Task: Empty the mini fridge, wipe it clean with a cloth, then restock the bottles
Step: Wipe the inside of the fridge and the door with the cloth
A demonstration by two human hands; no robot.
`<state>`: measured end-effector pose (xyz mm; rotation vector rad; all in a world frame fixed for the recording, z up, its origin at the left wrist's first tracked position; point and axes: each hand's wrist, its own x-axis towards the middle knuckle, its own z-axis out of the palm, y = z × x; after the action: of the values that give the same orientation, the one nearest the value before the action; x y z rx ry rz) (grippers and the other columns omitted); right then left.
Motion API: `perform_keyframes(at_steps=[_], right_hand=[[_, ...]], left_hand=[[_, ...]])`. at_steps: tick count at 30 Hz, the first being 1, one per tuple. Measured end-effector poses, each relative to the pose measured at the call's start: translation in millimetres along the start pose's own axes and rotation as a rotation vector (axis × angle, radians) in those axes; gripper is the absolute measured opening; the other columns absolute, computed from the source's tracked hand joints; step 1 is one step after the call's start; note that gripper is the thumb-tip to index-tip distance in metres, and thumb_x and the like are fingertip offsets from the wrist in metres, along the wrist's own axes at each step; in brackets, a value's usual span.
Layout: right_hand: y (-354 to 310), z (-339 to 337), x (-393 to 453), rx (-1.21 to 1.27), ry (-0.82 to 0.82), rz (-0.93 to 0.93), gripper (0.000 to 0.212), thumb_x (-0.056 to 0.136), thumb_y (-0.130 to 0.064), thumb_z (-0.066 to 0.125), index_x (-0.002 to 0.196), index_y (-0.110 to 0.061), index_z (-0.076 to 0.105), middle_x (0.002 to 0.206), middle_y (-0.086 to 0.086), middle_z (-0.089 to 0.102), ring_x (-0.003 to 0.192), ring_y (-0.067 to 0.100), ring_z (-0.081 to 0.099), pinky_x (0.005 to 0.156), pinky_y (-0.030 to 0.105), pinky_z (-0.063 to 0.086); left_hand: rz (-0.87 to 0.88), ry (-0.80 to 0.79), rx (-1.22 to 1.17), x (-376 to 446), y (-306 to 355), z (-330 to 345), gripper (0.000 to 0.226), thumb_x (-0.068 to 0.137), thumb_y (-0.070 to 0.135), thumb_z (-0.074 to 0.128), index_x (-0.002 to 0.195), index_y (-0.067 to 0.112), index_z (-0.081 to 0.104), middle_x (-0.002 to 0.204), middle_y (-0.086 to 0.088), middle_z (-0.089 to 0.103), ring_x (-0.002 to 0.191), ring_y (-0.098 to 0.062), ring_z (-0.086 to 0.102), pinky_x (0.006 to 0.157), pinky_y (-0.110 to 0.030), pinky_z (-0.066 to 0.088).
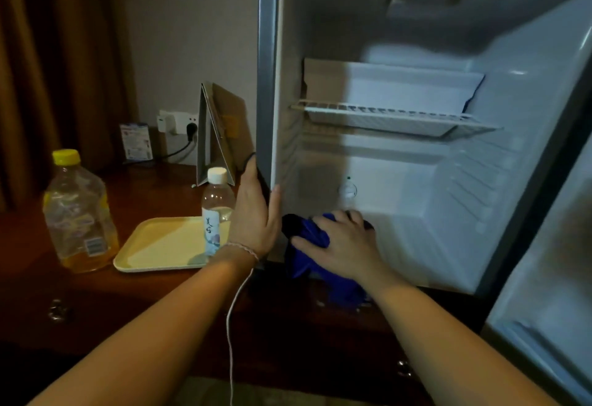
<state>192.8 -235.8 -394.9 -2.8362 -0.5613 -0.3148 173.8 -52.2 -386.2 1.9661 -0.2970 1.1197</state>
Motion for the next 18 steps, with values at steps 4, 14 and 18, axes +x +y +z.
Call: perform_keyframes(at_steps=[4, 14, 18], right_hand=[[-0.5, 11.1, -12.2, -0.135, -0.042, -0.049, 0.096, 0.065, -0.101, 0.014, 0.148, -0.053, 0.021, 0.156, -0.004, 0.022, 0.141, 0.034, 0.016, 0.104, 0.064, 0.028], [-2.7, 23.7, -8.4, -0.229, 0.053, -0.046, 0.088, 0.070, -0.097, 0.022, 0.139, -0.047, 0.045, 0.148, 0.000, 0.035, 0.136, 0.037, 0.026, 0.102, 0.060, 0.036], [2.3, 21.8, 14.5, -0.151, 0.026, -0.048, 0.061, 0.073, -0.093, 0.033, 0.092, -0.041, 0.059, 0.111, -0.005, 0.045, 0.127, 0.035, 0.035, 0.096, 0.056, 0.042]], left_hand=[[0.083, 0.104, -0.041, -7.8, -26.3, 18.2, 0.058, 0.105, 0.038, 0.035, 0.155, 0.017, 0.014, 0.156, -0.003, 0.032, 0.144, -0.013, 0.031, 0.115, -0.047, 0.033], [0.034, 0.159, -0.009, -23.9, -43.6, 31.9, 0.058, 0.103, 0.048, 0.027, 0.154, 0.023, 0.014, 0.150, -0.012, 0.043, 0.132, -0.027, 0.048, 0.105, -0.047, 0.044], [0.021, 0.161, -0.013, -25.9, -40.2, 31.6, 0.057, 0.104, 0.040, 0.030, 0.155, 0.017, 0.016, 0.144, -0.014, 0.049, 0.124, -0.023, 0.053, 0.095, -0.022, 0.039]])
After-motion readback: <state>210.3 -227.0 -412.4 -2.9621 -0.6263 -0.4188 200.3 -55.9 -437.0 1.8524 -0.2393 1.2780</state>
